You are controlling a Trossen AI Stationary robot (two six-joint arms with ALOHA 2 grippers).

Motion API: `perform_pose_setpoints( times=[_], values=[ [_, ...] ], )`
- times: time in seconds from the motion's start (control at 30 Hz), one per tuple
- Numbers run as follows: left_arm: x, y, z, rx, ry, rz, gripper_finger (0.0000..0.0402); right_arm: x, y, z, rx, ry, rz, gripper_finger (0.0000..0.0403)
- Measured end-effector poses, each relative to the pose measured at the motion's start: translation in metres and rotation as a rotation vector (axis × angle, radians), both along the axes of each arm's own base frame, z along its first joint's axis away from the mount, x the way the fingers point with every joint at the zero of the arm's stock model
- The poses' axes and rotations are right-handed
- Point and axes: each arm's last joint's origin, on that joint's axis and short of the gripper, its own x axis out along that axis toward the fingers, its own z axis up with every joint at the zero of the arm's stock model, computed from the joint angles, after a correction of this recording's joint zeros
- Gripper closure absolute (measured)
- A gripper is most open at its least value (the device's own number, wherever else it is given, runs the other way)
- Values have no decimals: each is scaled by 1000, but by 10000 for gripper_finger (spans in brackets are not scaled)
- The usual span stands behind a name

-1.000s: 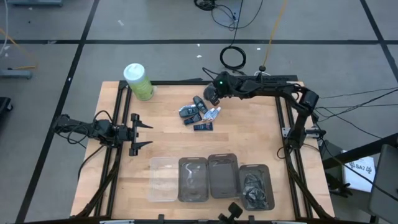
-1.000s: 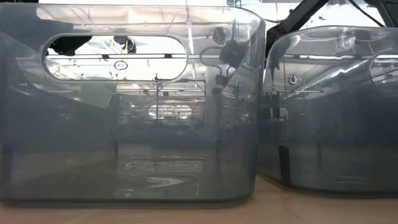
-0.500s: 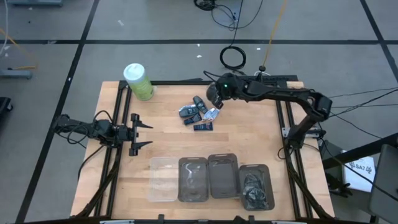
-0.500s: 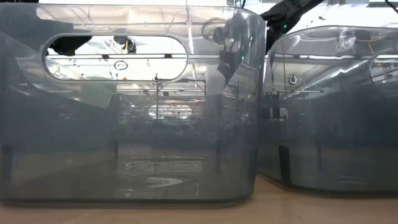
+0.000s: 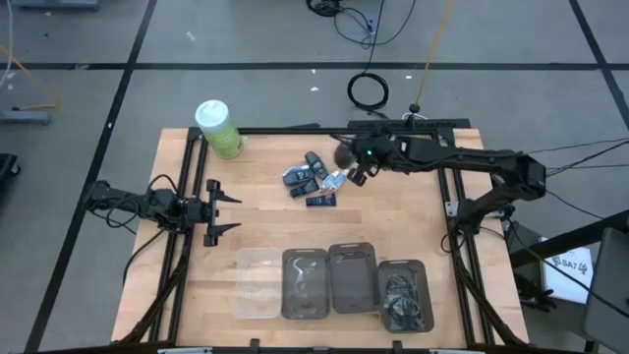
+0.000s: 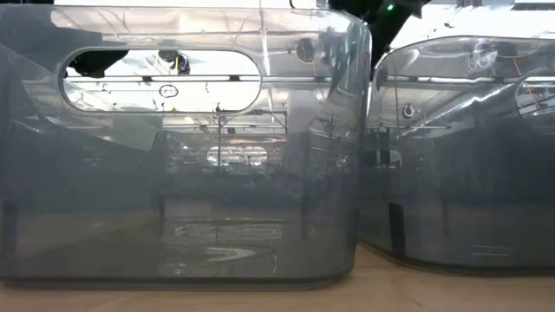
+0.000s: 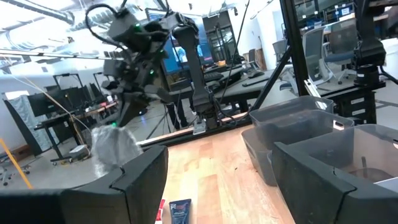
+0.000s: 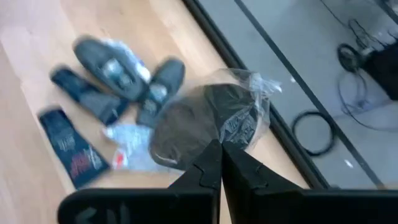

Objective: Pick & Place Travel size toiletries
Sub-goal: Put the black hairbrush into the right black bin

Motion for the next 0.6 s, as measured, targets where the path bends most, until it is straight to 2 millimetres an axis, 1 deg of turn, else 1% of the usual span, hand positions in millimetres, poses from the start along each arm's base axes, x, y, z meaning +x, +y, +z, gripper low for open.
perform_pose_setpoints(
  times=[0.33,0.43,0.6],
  values=[
    [0,0,0,0,0,0,119,-33,42,25,46,-13,59,403],
    [0,0,0,0,0,0,119,-47,52,26,58,-28,77,403],
    [0,0,0,0,0,0,119,-77,66,24,91,-88,76,403]
  ],
)
